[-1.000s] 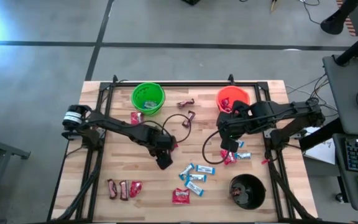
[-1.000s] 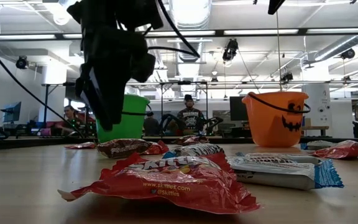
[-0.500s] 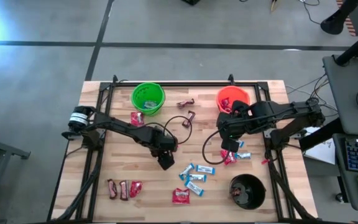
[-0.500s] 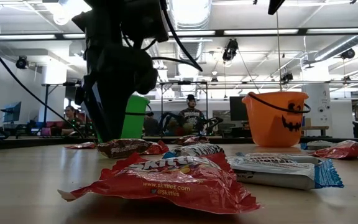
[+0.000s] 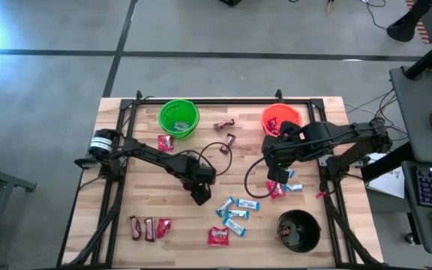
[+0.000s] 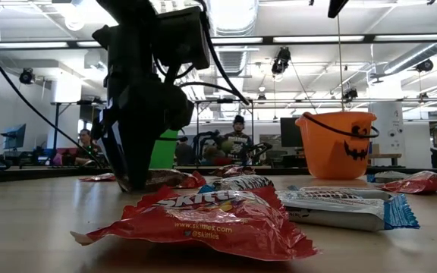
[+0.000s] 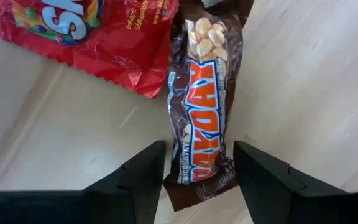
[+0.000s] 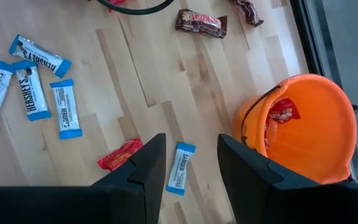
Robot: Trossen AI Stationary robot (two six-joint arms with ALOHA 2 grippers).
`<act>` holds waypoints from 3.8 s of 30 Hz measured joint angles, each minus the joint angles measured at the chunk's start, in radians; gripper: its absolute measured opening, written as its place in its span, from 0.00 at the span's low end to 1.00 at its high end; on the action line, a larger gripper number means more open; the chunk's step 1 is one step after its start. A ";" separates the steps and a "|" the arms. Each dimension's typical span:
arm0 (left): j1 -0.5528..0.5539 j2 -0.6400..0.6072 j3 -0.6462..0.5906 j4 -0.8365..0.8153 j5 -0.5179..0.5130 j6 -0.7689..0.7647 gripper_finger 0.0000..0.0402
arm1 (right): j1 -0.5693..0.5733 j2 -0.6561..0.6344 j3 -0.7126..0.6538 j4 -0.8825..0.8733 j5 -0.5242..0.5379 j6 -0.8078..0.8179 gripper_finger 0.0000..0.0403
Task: Sort candy
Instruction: Put the brown candy into the black bucket
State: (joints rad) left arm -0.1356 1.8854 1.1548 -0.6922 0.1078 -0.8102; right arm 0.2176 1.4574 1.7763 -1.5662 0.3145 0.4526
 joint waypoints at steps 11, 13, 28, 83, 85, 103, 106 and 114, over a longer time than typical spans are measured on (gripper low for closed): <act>0.001 -0.009 -0.004 -0.008 0.012 0.015 0.22 | 0.000 0.000 0.000 -0.001 0.000 0.000 0.31; 0.001 -0.009 -0.004 0.000 0.031 0.016 0.14 | 0.000 0.000 0.000 -0.001 0.000 0.000 0.31; -0.001 -0.008 0.117 -0.103 0.143 0.208 0.02 | 0.000 0.000 0.000 -0.001 0.000 0.000 0.30; 0.048 -0.140 0.943 -0.870 -0.309 0.751 0.03 | -0.002 0.018 -0.047 0.430 -0.092 0.063 0.02; 0.048 -0.141 0.936 -0.855 -0.309 0.760 0.03 | -0.007 0.040 -0.048 0.451 -0.082 0.050 0.02; 0.053 -0.245 0.707 -0.691 -0.281 0.802 0.03 | -0.008 0.096 -0.011 0.536 -0.025 -0.065 0.08; 0.053 -0.272 0.662 -0.622 -0.281 0.802 0.03 | -0.008 0.096 0.008 0.536 -0.025 -0.084 0.14; 0.053 -0.309 0.558 -0.385 -0.274 0.795 0.03 | -0.009 0.095 0.035 0.591 -0.025 -0.125 0.27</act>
State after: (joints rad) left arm -0.0830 1.5765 1.7131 -1.0773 -0.1661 -0.0154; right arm 0.2089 1.5524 1.8112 -0.9754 0.2893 0.3275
